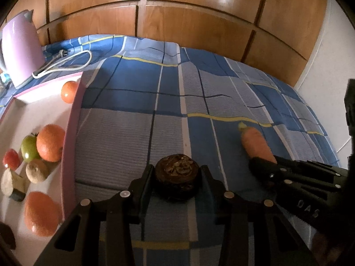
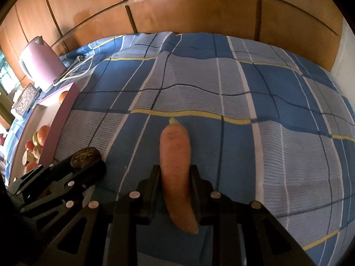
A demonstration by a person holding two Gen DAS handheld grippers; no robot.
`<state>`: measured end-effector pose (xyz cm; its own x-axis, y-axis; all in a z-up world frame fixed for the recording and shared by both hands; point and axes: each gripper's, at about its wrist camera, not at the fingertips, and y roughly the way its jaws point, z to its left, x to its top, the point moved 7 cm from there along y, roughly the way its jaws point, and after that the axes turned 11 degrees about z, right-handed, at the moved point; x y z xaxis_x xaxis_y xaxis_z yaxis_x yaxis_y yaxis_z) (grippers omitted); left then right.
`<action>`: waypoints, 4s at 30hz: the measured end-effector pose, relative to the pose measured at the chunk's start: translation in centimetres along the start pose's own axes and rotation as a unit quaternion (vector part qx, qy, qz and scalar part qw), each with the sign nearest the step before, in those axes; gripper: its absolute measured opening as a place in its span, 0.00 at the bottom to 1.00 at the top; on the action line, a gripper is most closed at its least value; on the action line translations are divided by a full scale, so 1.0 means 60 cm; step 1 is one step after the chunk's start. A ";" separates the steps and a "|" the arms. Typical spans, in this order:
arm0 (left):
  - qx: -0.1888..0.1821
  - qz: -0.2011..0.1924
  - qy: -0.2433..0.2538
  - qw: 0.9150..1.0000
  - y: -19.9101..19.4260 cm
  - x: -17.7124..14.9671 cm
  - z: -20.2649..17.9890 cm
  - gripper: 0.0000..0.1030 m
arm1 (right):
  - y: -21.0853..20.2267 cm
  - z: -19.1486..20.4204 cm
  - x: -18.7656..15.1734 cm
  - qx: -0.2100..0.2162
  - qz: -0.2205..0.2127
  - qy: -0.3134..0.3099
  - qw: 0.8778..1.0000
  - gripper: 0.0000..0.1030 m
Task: Organize fruits
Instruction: 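Lift the dark fruit with the left tool while the right tool lifts the carrot, then carry the dark fruit with the left tool while the right tool carries the carrot over the tray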
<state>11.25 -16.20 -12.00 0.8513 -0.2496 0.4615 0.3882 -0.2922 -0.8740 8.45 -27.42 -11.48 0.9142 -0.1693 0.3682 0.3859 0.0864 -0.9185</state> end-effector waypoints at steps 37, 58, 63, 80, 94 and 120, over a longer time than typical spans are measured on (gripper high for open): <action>-0.031 -0.002 0.026 0.999 -0.050 -0.041 -0.014 0.40 | -0.023 0.001 -0.039 -0.001 -0.008 0.009 1.000 0.27; -0.006 -0.047 -0.007 0.999 -0.149 -0.033 0.030 0.40 | -0.058 0.055 -0.049 0.028 -0.022 -0.009 0.999 0.27; -0.001 -0.055 -0.019 0.998 -0.164 -0.035 0.050 0.40 | -0.065 0.074 -0.047 0.041 -0.023 -0.016 0.999 0.27; 0.027 -0.068 -0.079 0.994 -0.199 -0.047 0.154 0.40 | -0.087 0.151 -0.044 0.092 -0.020 -0.051 0.994 0.27; 0.052 -0.082 -0.115 0.989 -0.238 -0.066 0.245 0.40 | -0.091 0.250 -0.048 0.163 0.014 -0.095 0.982 0.27; 0.068 -0.069 -0.179 0.979 -0.227 -0.058 0.379 0.40 | -0.021 0.413 -0.030 0.236 0.104 -0.102 0.961 0.27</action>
<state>11.03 9.66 -5.18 0.8467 0.1297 0.5160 0.5317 -0.1691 -0.8299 9.40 -2.90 -7.41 0.9640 0.0918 0.2497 0.1622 0.5411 -0.8251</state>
